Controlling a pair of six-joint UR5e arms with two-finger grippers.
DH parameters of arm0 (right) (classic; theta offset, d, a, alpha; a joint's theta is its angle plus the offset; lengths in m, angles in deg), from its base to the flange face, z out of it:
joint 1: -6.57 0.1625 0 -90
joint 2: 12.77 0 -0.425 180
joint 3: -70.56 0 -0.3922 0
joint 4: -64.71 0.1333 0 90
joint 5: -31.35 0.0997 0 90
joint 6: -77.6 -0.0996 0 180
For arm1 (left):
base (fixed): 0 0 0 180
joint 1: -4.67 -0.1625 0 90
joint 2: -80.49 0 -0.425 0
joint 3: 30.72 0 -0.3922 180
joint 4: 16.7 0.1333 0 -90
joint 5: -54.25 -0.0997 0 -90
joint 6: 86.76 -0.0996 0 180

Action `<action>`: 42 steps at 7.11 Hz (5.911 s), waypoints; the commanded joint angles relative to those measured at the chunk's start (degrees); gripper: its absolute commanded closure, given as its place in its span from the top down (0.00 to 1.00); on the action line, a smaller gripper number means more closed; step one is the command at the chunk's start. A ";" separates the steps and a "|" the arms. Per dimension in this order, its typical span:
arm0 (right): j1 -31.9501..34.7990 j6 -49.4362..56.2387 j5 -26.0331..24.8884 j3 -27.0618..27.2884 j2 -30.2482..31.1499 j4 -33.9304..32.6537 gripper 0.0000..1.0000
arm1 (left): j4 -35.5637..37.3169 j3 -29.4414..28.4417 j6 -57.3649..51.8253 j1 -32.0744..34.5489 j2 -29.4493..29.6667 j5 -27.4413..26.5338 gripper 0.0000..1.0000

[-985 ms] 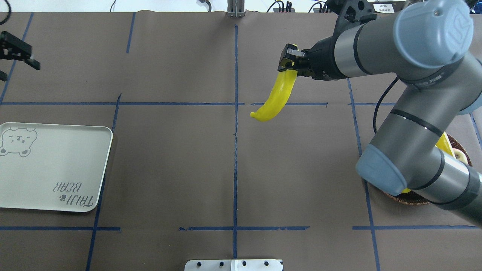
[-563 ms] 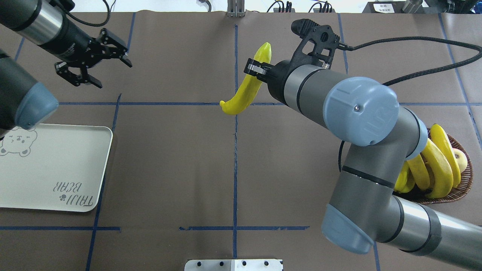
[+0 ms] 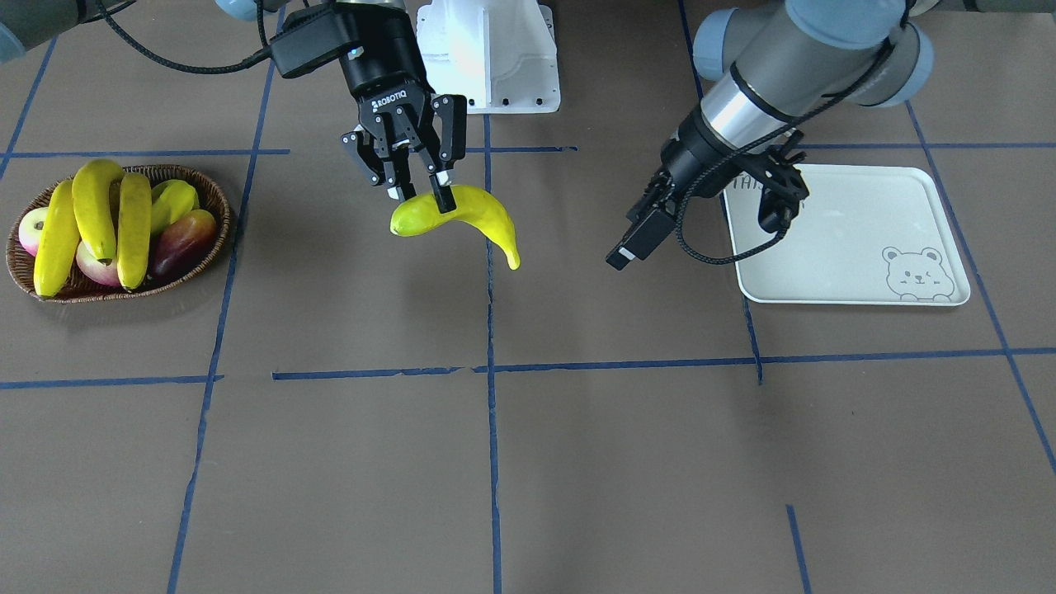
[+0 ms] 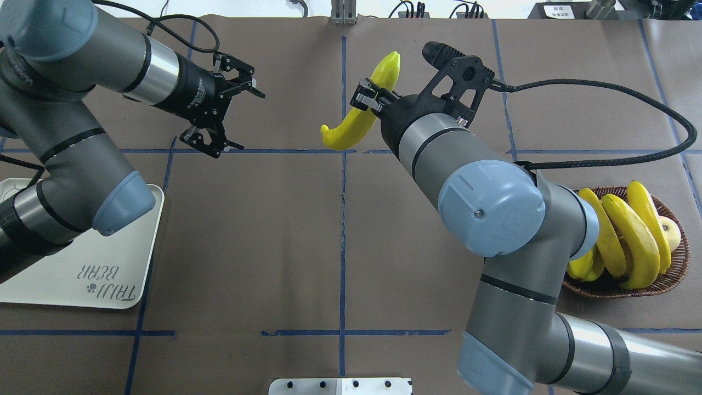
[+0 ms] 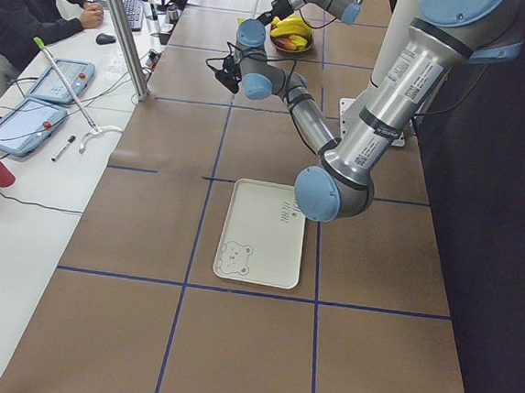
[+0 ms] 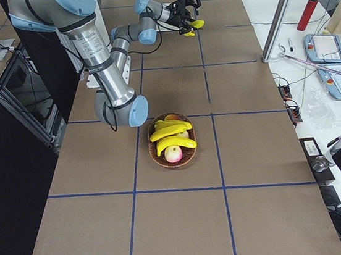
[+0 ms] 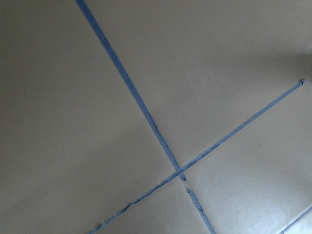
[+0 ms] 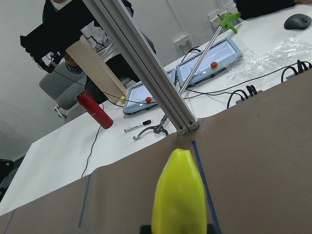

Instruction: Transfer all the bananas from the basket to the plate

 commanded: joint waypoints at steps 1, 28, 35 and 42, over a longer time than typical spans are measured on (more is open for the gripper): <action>-1.81 0.01 -2.88 -0.17 -0.09 -0.13 0.01 | 0.25 -0.33 12.05 -4.65 4.42 -5.70 1.00; 17.67 25.81 44.55 17.15 18.16 -24.47 1.00 | -0.80 5.23 -82.09 9.84 -44.32 -11.59 0.00; 21.30 28.14 47.74 16.18 19.16 -24.47 1.00 | -21.19 -12.64 -86.88 9.31 -44.26 -13.65 1.00; 30.26 51.87 56.78 9.44 31.63 -23.86 1.00 | -3.59 1.74 -86.88 13.26 -39.88 1.66 1.00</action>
